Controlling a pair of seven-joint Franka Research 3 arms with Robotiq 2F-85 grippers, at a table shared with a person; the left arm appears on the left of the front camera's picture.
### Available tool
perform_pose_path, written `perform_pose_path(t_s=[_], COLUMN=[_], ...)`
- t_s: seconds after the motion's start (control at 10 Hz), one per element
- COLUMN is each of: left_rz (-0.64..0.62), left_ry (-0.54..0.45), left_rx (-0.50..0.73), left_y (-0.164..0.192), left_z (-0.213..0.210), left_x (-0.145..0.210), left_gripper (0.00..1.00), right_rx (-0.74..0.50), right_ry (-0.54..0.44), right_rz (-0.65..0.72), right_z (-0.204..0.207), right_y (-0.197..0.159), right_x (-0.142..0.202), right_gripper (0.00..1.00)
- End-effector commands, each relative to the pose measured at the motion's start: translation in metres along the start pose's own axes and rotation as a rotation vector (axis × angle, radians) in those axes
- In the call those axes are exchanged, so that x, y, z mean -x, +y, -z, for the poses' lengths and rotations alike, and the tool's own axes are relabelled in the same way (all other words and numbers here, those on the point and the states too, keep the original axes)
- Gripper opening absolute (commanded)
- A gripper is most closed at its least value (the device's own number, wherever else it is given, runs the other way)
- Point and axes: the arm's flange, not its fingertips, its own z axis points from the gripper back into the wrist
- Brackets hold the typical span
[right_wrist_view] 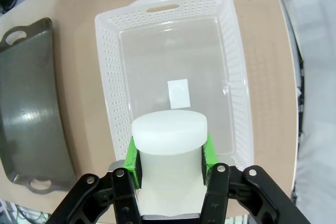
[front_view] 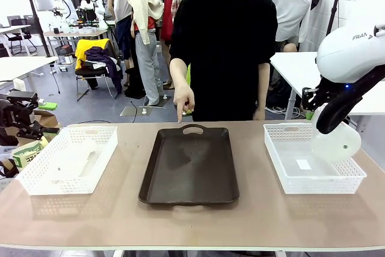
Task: Prepare the laboratory tools.
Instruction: While moving the picked Big flask to the Handle tray indicated by the person, stop as directed by the person.
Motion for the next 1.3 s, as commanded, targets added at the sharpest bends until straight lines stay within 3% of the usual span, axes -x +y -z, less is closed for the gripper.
perform_pose_path(t_s=[0.0,0.6,1.0,1.2], left_rz=[0.002,0.002,0.002,0.002], left_ry=[-0.004,-0.004,-0.004,-0.004], left_rx=[0.0,0.0,0.0,0.0], left_y=[-0.001,-0.001,-0.001,-0.001], left_z=[-0.002,-0.002,-0.002,-0.002], left_x=[0.0,0.0,0.0,0.0], left_gripper=[1.0,1.0,1.0,1.0], right_rx=[-0.001,0.008,-0.031,-0.05], right_ry=[0.001,-0.029,-0.156,-0.242], right_rz=[0.001,-0.034,-0.219,-0.441], right_z=[0.001,-0.01,-0.047,-0.05], right_y=[0.0,0.008,0.053,0.108], right_x=[-0.002,-0.004,-0.013,-0.029], right_gripper=[0.0,0.0,0.0,0.0])
